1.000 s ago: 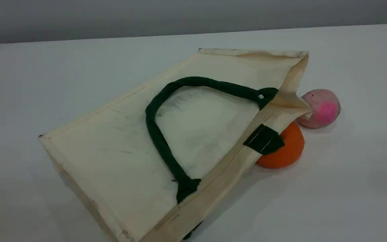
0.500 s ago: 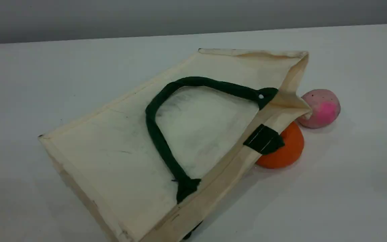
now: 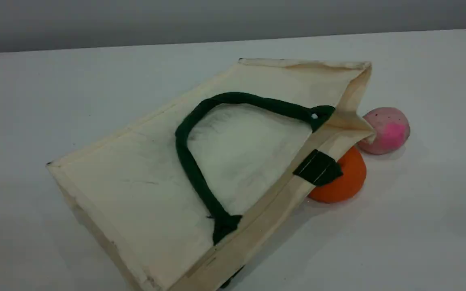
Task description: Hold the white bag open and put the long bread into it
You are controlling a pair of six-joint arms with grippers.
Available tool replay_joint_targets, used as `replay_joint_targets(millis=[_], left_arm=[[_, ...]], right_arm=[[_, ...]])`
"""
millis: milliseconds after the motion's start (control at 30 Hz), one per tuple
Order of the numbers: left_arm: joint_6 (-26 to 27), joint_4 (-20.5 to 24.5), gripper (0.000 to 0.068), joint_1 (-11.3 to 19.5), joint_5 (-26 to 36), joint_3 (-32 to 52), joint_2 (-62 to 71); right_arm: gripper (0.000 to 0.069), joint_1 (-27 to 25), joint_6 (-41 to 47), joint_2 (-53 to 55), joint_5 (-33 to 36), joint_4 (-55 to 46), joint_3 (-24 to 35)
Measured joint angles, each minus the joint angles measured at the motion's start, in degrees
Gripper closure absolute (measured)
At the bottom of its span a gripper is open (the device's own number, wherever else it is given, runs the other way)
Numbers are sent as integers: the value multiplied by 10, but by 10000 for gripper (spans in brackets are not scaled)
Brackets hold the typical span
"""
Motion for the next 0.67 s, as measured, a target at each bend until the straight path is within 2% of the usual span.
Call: replay_joint_targets(millis=[667], left_arm=[[0, 0, 182, 0, 0, -1, -8]], right_arm=[[286, 0, 0, 0, -1, 0, 0]])
